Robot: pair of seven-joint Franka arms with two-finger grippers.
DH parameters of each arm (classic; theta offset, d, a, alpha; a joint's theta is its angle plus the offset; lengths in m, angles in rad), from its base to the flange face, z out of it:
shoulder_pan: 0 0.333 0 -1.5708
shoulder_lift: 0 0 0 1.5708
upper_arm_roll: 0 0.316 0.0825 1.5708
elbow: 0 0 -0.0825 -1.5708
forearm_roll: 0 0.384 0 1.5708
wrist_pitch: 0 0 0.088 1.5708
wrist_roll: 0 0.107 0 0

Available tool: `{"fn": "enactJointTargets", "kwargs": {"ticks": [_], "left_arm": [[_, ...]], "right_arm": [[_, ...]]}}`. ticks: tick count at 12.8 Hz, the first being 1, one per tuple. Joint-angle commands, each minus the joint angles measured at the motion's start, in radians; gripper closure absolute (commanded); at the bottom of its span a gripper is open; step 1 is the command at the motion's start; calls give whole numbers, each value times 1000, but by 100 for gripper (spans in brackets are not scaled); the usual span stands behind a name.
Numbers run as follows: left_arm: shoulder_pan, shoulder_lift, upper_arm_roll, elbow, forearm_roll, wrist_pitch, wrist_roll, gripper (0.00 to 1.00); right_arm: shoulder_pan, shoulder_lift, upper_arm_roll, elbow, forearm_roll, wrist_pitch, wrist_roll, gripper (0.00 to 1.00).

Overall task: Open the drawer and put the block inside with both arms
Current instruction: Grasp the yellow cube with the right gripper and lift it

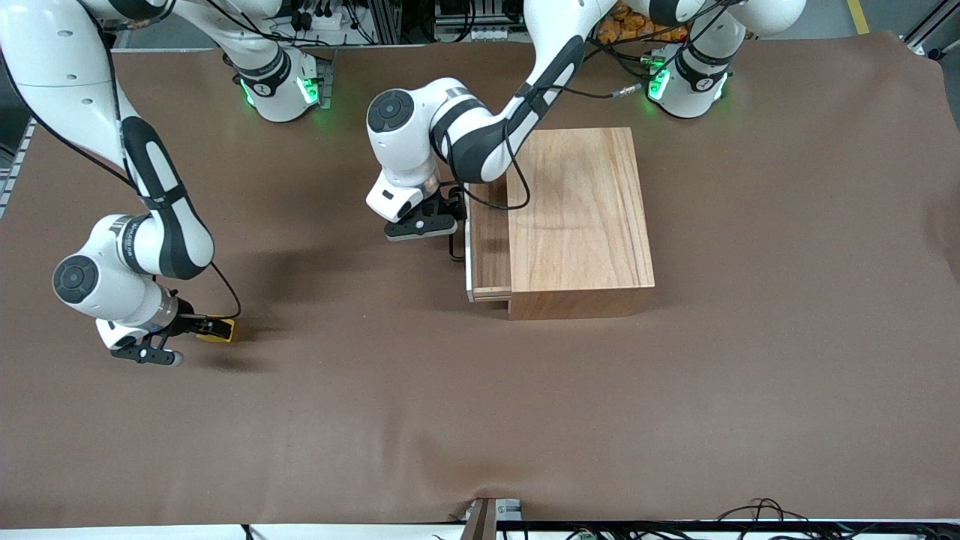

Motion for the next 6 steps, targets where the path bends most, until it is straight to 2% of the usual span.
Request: {"fn": "enactJointTargets", "kwargs": {"ticks": [1, 2, 4, 5, 6], "left_arm": [[0, 21, -2, 30, -48, 54, 10, 0], [0, 21, -3, 30, -48, 63, 10, 0], [0, 21, -2, 30, -65, 88, 10, 0], [0, 23, 0, 30, -67, 105, 10, 0], [0, 23, 0, 30, -67, 122, 10, 0]], "right_arm": [[-11, -1, 5, -35, -24, 45, -4, 0], [-11, -3, 5, -41, -24, 47, -4, 5], [-11, -12, 7, -58, -23, 46, -4, 64], [-11, -14, 7, -59, -23, 46, -4, 85], [-12, -15, 7, -59, -23, 46, -4, 94]]}}
